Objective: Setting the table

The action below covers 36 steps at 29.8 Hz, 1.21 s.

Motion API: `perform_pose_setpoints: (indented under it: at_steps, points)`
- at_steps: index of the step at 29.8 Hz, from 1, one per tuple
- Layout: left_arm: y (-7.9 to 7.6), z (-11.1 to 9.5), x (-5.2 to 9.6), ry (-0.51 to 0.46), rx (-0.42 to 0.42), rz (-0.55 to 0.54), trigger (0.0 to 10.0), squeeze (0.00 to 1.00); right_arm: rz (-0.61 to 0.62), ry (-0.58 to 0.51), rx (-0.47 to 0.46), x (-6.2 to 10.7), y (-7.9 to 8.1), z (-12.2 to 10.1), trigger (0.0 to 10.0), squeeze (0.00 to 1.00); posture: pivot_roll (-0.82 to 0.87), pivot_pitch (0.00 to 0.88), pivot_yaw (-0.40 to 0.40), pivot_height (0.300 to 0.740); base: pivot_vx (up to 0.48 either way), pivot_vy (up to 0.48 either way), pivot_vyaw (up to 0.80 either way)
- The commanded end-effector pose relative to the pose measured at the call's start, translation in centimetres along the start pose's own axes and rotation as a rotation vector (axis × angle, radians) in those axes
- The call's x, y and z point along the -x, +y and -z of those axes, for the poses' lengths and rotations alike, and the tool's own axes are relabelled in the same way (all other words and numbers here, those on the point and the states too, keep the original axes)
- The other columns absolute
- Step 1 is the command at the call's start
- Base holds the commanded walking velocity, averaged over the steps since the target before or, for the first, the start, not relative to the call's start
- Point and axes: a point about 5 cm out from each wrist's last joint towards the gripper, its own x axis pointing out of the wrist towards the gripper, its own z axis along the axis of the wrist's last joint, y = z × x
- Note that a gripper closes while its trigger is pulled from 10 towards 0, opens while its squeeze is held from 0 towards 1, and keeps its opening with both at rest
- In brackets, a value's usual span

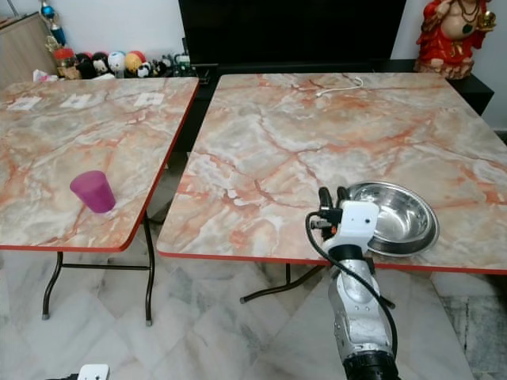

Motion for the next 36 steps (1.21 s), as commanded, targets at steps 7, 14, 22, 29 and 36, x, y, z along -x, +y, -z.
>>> perform_pose_setpoints:
  at_steps: [7,14,22,29,36]
  points:
    - [0.8,0.6,0.1,0.042,0.027,-0.026,10.0,0.0,-0.082,-0.012,-0.049,-0.2,3.0,-0.4,10.0,0.0,-0.1,0.0,0.04,0.74,0.0,0.411,0.0]
    - [1.0,0.0,0.0,0.035,0.022,-0.023,10.0,0.0,-0.139,-0.01,-0.04,0.4,4.5,-0.3,10.0,0.0,-0.1,0.0,0.041,0.74,0.0,0.48,0.0]
    - [0.6,-0.8,-0.3,0.019,0.018,-0.014,10.0,0.0,-0.153,-0.011,-0.035,0.0,5.2,-0.4,10.0,0.0,-0.09,0.0,0.037,0.74,0.0,0.48,0.0]
    - [0.0,0.3,0.0,0.033,0.02,-0.01,10.0,0.0,-0.163,-0.01,-0.037,-0.4,6.1,-0.5,10.0,0.0,-0.08,0.0,0.032,0.74,0.0,0.48,0.0]
    - [0.2,1.2,0.3,0.047,0.025,-0.017,10.0,0.0,-0.175,-0.013,-0.044,-0.6,6.6,-0.6,10.0,0.0,-0.08,0.0,0.031,0.74,0.0,0.48,0.0]
